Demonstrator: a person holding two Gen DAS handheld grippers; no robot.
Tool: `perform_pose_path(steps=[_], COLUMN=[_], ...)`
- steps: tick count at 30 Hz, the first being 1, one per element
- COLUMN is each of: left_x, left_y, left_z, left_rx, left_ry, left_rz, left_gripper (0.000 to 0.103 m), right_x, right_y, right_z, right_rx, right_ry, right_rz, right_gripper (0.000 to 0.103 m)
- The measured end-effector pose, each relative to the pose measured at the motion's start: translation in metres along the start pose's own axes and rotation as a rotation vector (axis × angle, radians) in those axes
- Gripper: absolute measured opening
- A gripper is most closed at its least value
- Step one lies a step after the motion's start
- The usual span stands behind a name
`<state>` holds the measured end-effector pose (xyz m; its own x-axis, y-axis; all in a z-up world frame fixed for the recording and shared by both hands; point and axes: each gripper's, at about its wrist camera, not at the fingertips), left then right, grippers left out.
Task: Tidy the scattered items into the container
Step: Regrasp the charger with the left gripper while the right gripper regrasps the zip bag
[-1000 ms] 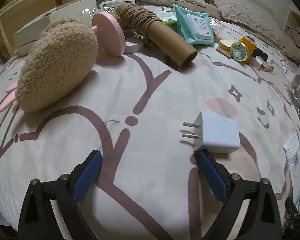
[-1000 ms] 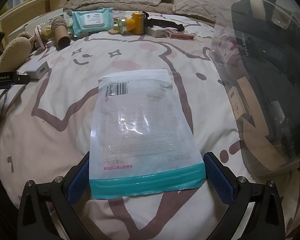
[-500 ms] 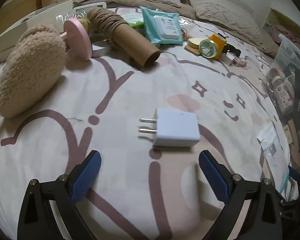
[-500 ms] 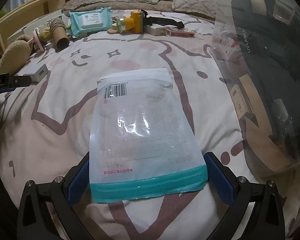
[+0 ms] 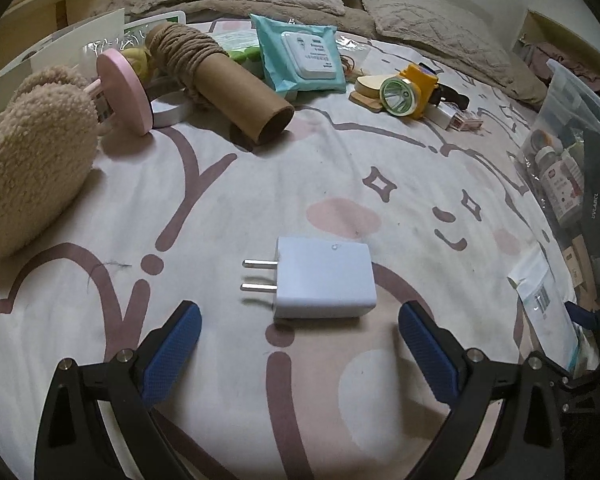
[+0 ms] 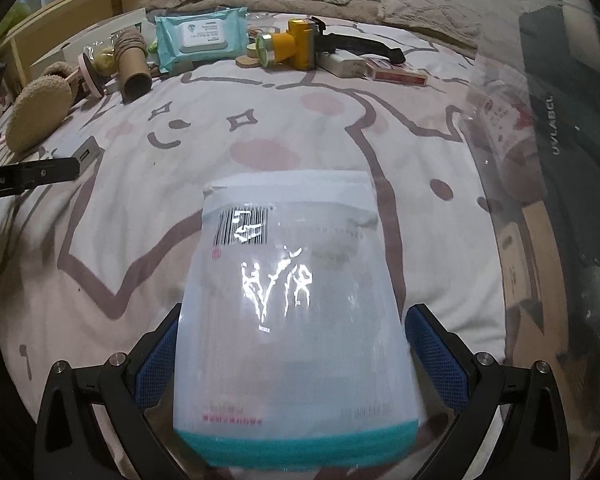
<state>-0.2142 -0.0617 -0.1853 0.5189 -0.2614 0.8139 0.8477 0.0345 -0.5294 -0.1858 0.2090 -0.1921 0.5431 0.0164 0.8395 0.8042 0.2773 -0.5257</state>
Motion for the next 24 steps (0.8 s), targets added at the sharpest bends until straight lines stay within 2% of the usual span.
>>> perform_pose_path(steps=[11, 17, 19, 21, 24], left_x=[-0.006, -0.012, -0.013, -0.013, -0.01], left_y=[-0.006, -0.01, -0.011, -0.011, -0.012], left_z=[0.007, 0.008, 0.009, 0.01, 0.006], left_rx=[-0.035, -0.053, -0.062, -0.064, -0.04], left_ry=[0.016, 0.01, 0.004, 0.007, 0.051], left_rz=[0.001, -0.001, -0.003, -0.003, 0.003], left_gripper=[0.102, 0.102, 0.102, 0.102, 0.102], right_x=[0.0, -0.001, 0.0, 0.003, 0.006], right_y=[0.0, -0.001, 0.0, 0.0, 0.001], right_z=[-0.001, -0.007, -0.009, -0.013, -0.02], right_rx=[-0.061, -0.032, -0.019, -0.002, 0.04], right_ry=[0.008, -0.013, -0.025, -0.039, -0.049], right_rz=[0.101, 0.123, 0.129, 0.139, 0.152], right_gripper=[0.103, 0.101, 0.097, 0.088, 0.078])
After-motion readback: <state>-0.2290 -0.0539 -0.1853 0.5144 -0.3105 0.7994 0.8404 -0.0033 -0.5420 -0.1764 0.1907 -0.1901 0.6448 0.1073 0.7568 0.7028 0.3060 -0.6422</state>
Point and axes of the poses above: each gripper's, at about its wrist camera, not at the fingertips, and x roughly against the way its jaws point, z to its right, y to its underside, and after that the axes turned 7 degrees about y, right-handed
